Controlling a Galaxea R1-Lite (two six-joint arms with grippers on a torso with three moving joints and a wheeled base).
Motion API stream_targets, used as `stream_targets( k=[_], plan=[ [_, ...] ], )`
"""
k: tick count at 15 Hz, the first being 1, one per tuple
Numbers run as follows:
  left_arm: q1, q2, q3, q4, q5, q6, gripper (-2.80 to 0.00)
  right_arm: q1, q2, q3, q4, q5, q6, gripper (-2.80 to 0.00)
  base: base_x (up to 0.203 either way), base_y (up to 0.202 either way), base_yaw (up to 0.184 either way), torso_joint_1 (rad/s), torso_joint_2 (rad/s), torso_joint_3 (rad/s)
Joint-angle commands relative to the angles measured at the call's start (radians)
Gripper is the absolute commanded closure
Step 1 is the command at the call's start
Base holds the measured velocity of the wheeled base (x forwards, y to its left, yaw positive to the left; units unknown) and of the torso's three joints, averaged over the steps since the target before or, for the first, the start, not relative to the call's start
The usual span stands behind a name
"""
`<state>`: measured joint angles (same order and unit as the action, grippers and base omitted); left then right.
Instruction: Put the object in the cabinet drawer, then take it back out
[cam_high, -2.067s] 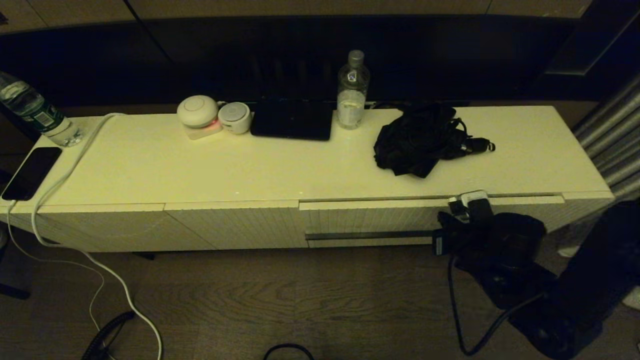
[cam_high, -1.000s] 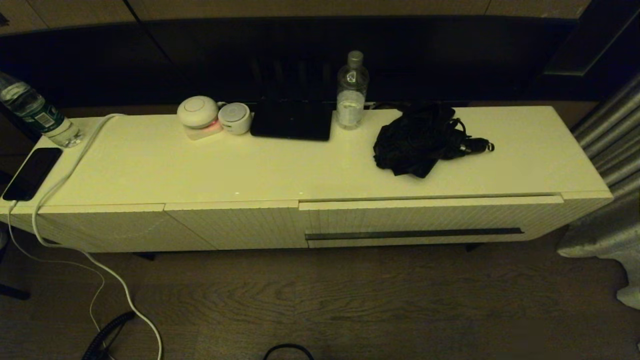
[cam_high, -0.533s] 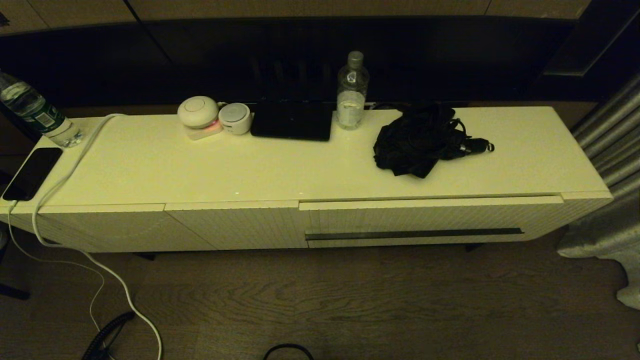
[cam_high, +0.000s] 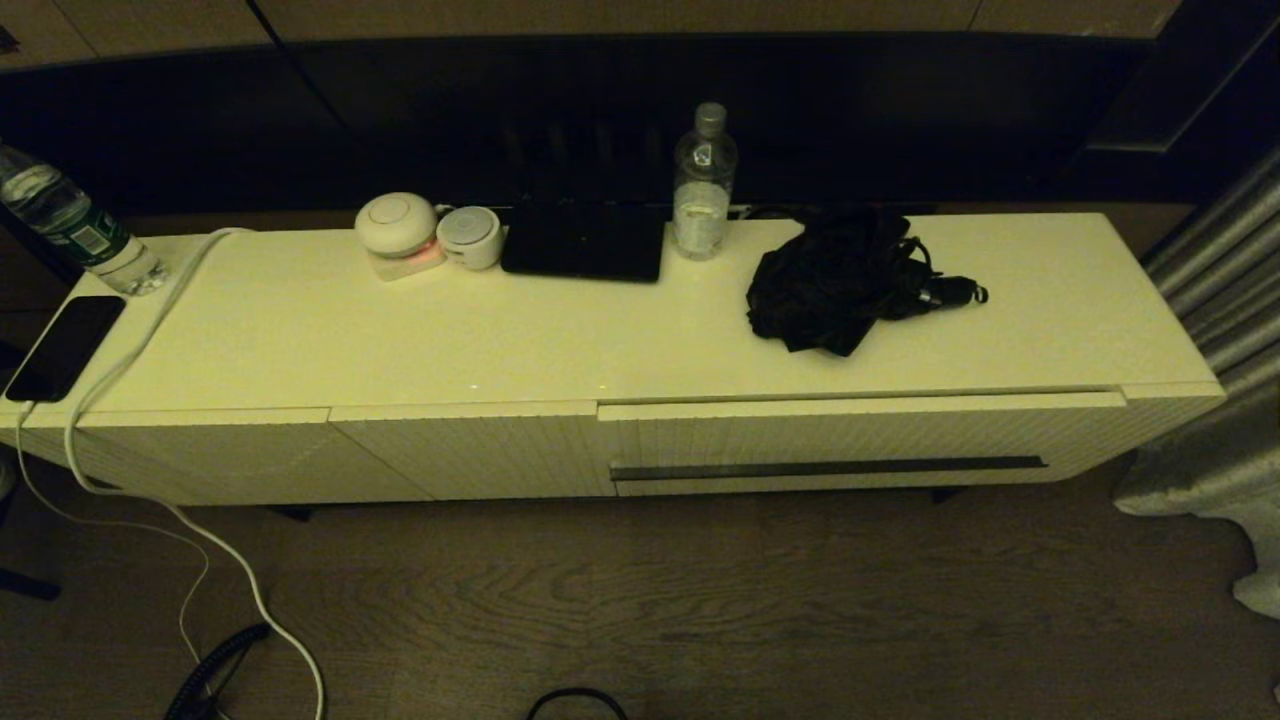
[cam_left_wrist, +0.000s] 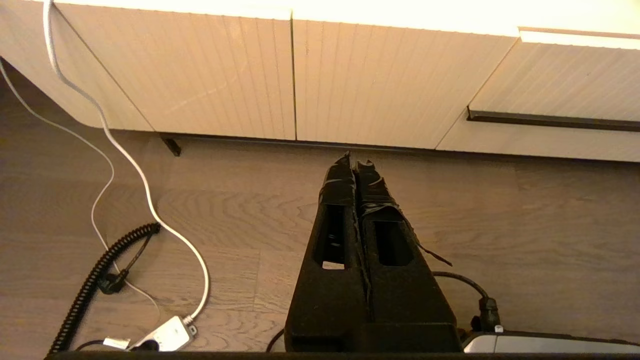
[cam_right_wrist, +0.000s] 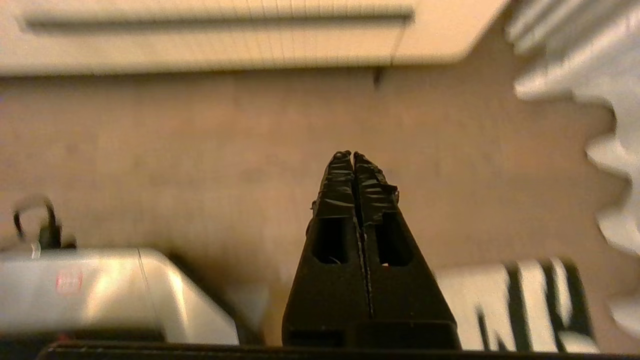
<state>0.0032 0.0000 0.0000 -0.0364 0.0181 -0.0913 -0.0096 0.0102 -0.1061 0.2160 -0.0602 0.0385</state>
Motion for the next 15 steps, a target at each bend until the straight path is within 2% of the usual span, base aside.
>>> stream_targets(
  k=[1,2,5,9,12,15],
  plan=[
    [0.000,-0.002,0.000,0.000,0.000,-0.001,0.00,0.000,-0.010,0.107,-0.228,0.021,-0.039,0.00,0.000,0.000,0.000,0.000,0.00,0.000],
    [0.000,-0.002,0.000,0.000,0.000,-0.001,0.00,0.000,-0.010,0.106,-0.231,0.028,-0.055,0.00,0.000,0.000,0.000,0.000,0.00,0.000],
    [0.000,-0.002,0.000,0.000,0.000,-0.001,0.00,0.000,-0.010,0.105,-0.217,0.025,0.009,0.00,0.000,0.000,0.000,0.000,0.00,0.000],
    [0.000,-0.002,0.000,0.000,0.000,-0.001,0.00,-0.001,-0.010,0.106,-0.218,0.023,0.024,0.00,0.000,0.000,0.000,0.000,0.00,0.000],
    [0.000,-0.002,0.000,0.000,0.000,-0.001,0.00,0.000,-0.010,0.105,-0.211,0.027,-0.050,0.00,0.000,0.000,0.000,0.000,0.00,0.000],
    [0.000,-0.002,0.000,0.000,0.000,-0.001,0.00,0.000,-0.010,0.105,-0.211,0.028,-0.020,0.00,0.000,0.000,0.000,0.000,0.00,0.000]
  ],
)
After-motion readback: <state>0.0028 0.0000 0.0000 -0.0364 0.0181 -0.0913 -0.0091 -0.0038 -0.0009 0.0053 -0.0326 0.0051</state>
